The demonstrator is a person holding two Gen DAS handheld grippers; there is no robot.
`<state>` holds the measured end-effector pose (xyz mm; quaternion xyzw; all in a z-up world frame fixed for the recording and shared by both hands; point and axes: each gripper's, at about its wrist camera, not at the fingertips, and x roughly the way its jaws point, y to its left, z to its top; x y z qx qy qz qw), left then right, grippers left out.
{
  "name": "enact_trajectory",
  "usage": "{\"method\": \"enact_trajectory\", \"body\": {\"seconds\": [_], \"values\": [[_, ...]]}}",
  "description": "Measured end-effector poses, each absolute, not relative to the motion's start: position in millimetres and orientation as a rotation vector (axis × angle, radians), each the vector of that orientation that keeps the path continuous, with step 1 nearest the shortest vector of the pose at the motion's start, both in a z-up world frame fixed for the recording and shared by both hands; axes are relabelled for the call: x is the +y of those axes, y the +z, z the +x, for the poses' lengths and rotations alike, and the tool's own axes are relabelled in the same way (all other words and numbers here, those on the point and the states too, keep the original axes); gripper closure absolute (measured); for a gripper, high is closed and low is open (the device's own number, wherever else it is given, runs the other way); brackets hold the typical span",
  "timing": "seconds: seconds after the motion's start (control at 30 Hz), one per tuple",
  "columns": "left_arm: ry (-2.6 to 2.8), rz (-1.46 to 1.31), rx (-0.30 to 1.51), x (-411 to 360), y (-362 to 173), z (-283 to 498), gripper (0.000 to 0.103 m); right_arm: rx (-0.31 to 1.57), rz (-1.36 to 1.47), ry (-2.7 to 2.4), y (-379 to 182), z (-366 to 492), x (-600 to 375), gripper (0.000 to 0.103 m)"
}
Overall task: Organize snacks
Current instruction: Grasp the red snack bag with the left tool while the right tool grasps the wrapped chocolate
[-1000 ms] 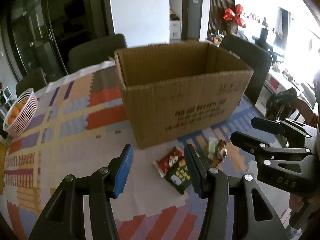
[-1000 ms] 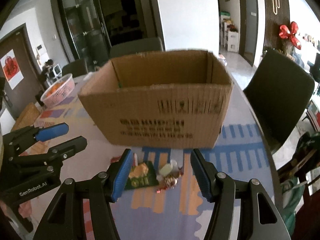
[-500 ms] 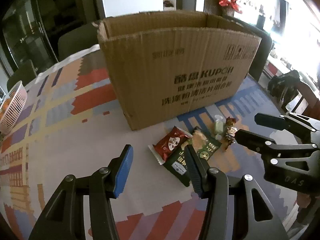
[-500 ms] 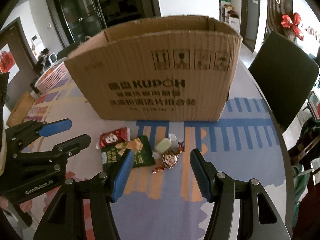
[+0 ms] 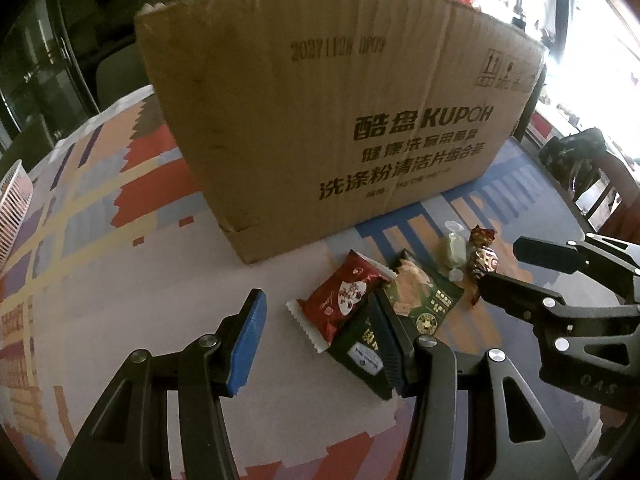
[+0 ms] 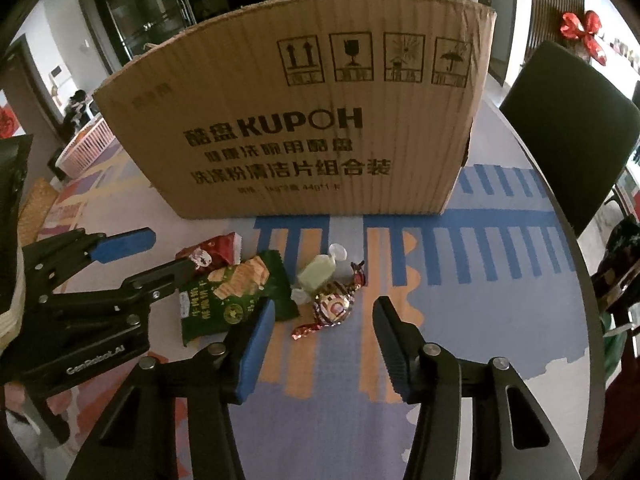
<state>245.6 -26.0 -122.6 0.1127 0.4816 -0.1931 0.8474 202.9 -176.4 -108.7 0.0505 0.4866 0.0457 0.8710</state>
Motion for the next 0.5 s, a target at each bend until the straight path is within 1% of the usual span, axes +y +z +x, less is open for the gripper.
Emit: {"method": "enact_trajectory", "body": {"seconds": [0.33, 0.4, 0.5], "values": [[-0.427, 0.235, 1.038, -33.5, -133.7, 258.5, 0.051, 1.037, 0.12, 0.099, -119.8, 211.5, -176.2, 0.058], [-0.431, 0.221, 1.042, -33.4, -133.6, 261.9, 0.053, 1.039, 0.122, 0.102, -121.8, 213.9, -176.2, 0.059], [-0.434, 0.189, 1.044, -31.3, -133.5, 262.9, 0.058, 1.044, 0.129, 0.109, -124.0, 217.0, -176.1, 0.063]]}}
